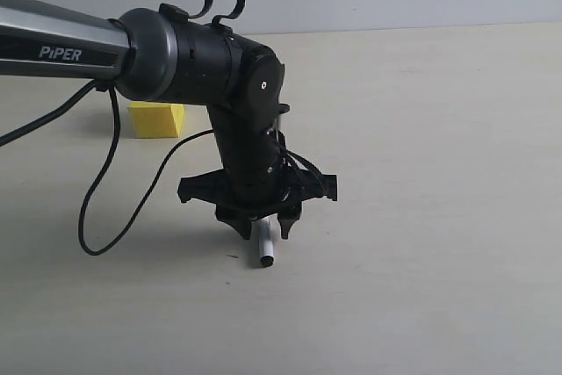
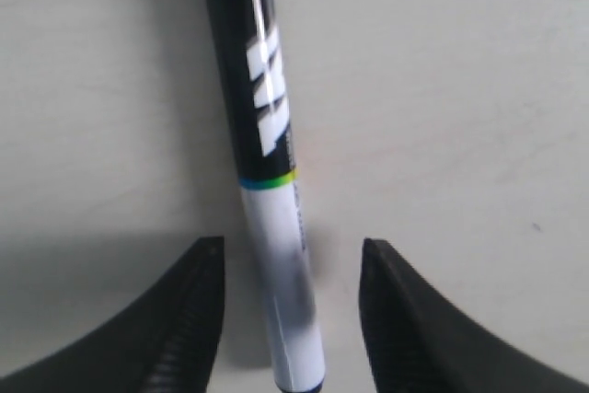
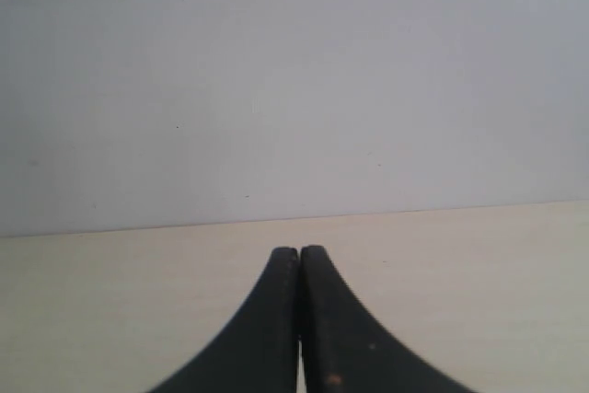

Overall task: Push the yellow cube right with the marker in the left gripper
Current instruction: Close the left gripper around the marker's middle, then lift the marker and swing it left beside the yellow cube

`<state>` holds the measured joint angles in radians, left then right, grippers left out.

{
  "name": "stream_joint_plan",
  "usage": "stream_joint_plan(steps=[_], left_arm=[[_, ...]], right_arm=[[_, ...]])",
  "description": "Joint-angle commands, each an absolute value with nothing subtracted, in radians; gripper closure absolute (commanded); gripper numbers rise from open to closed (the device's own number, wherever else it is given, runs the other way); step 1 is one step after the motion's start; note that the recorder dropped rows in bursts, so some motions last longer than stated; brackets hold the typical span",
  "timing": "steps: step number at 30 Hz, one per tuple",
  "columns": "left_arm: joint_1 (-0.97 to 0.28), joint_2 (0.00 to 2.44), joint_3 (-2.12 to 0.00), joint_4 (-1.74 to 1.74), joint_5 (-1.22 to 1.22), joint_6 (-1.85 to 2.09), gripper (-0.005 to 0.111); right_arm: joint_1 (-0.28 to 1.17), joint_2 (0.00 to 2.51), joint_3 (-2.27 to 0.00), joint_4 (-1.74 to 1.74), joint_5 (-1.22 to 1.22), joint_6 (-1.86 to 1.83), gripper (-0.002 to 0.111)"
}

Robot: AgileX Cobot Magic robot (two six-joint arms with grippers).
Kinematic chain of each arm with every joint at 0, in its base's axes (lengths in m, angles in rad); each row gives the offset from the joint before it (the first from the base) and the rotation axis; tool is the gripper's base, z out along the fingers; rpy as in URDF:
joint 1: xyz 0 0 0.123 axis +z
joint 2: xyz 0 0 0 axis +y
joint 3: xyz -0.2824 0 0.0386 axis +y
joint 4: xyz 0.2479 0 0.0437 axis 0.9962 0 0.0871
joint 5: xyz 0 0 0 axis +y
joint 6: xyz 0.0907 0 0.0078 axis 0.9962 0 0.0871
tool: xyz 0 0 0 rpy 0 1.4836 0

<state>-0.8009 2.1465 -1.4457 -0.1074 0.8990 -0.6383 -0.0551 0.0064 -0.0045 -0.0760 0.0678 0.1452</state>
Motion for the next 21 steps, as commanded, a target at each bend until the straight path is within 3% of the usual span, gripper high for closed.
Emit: stream_joint_plan(steps=[1, 5, 11, 21], left_arm=[[-0.801, 2.141, -1.443, -0.103, 0.889, -0.633, 0.071], [-0.801, 2.141, -1.443, -0.103, 0.887, -0.629, 0.091], [-0.801, 2.141, -1.443, -0.103, 0.887, -0.606, 0.107], [-0.801, 2.112, -1.451, -0.103, 0.866, -0.533, 0.107]], right_arm=[[-0.059, 0.0, 0.0, -0.079, 0.066, 0.142, 0.108], [-0.059, 0.0, 0.0, -0.079, 0.066, 0.142, 0.108], [-0.059, 0.0, 0.0, -0.079, 0.066, 0.142, 0.108], [-0.059, 0.0, 0.0, -0.079, 0.066, 0.143, 0.108]])
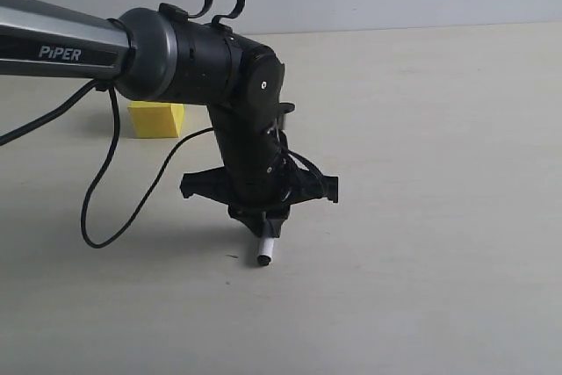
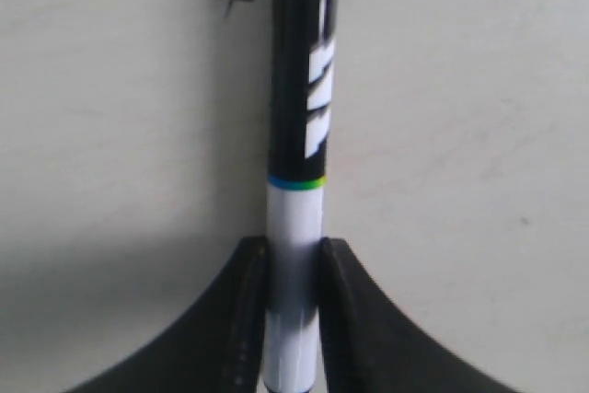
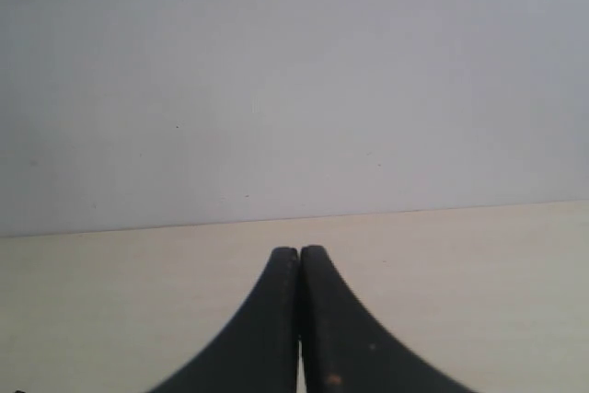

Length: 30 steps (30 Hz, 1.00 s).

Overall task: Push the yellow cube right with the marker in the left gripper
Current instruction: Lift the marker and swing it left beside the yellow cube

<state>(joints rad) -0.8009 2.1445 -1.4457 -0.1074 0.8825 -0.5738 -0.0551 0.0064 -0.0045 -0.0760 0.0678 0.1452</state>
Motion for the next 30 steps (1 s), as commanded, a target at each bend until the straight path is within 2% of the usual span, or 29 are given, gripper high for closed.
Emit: stream_joint_plan(steps=[1, 11, 18, 30], left_arm=[[-0.801, 2.106, -1.457, -0.103, 0.874, -0.507, 0.107], [-0.801, 2.059, -1.523, -0.1, 1.083, -0.076, 0.107], [-0.801, 2.052, -1.523, -0.027, 1.214, 0.035, 0.107], [-0.787, 1.955, -1.523, 0.023, 1.137, 0.451, 0.107]], right_arm=[[-0.059, 0.0, 0.0, -0.079, 0.066, 0.143, 0.108], [-0.059, 0.0, 0.0, -0.079, 0.066, 0.142, 0.108], [-0.059, 0.0, 0.0, -0.079, 0.066, 0.143, 0.108], [-0.059, 0.0, 0.0, -0.079, 0.066, 0.142, 0.108]])
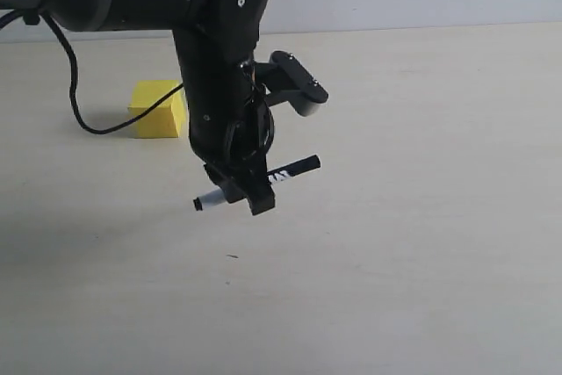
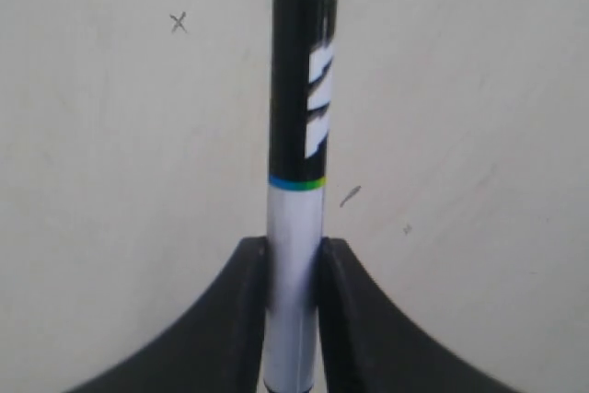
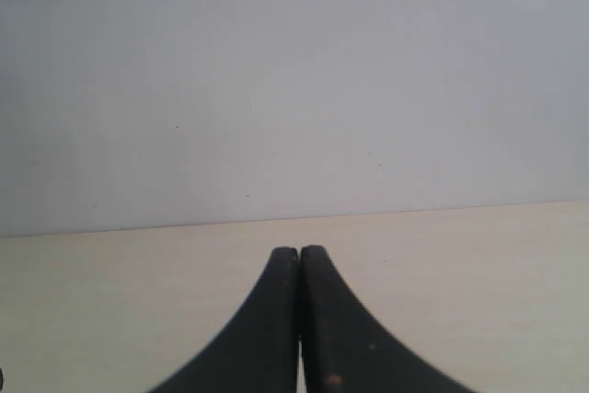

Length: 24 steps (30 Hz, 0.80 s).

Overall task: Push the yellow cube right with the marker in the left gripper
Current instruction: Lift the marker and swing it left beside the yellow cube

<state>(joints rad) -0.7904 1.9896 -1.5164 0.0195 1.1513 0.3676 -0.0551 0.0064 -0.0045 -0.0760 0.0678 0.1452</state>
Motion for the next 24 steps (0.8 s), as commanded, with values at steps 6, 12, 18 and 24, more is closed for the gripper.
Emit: stream_joint_plan(steps=[6, 12, 18, 24], left_arm=[[-0.787, 1.931, -1.523, 0.023, 1.177, 0.468, 0.107], [-0.785, 1.929, -1.523, 0.051, 1.137, 0.546, 0.107], [-0.725, 1.906, -1.523, 0.0, 1.204, 0.762, 0.107], [-0.565, 1.847, -1.523, -0.085, 1.221, 0.917, 0.107]], right_arm=[[-0.059, 0.0, 0.0, -0.079, 0.066, 0.144, 0.108], [-0.059, 0.0, 0.0, -0.079, 0.066, 0.142, 0.108], [-0.059, 0.0, 0.0, -0.079, 0.066, 0.144, 0.108], [-0.059, 0.0, 0.0, -0.079, 0.066, 0.144, 0.108]])
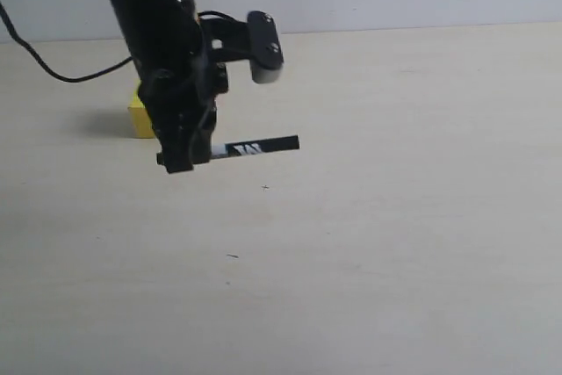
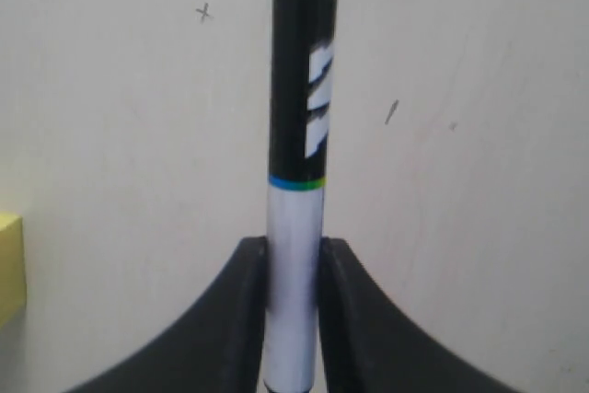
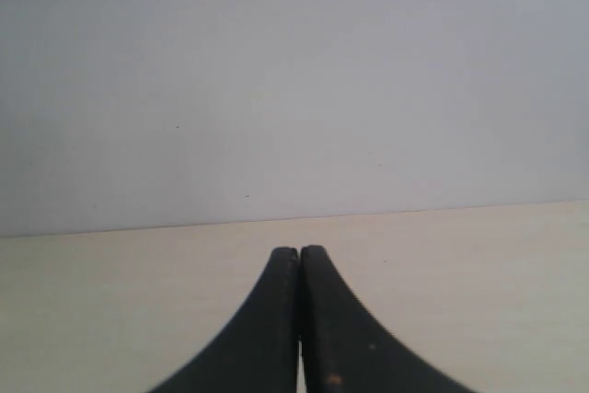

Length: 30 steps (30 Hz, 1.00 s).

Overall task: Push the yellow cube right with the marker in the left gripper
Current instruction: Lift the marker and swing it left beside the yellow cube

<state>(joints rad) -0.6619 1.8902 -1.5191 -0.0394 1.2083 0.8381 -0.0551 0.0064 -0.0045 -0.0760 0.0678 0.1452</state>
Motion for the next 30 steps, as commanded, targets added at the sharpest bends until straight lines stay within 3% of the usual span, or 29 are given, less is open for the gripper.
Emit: stream_joint_plan(steps=[1, 19, 30], left_arm=[[-0.538, 1.839, -1.523, -0.084, 1.221, 0.925, 0.107], [-0.226, 1.83, -1.523, 0.078, 1.157, 1.19, 0.107], [-0.037, 1.932, -1.523, -0.03, 1.043, 1.443, 0.107]], right_arm=[[-0.059, 0.0, 0.0, -0.079, 0.066, 0.144, 0.108], [-0.059, 0.0, 0.0, -0.079, 0.066, 0.141, 0.108], [-0.059, 0.0, 0.0, -0.079, 0.066, 0.143, 0.108]])
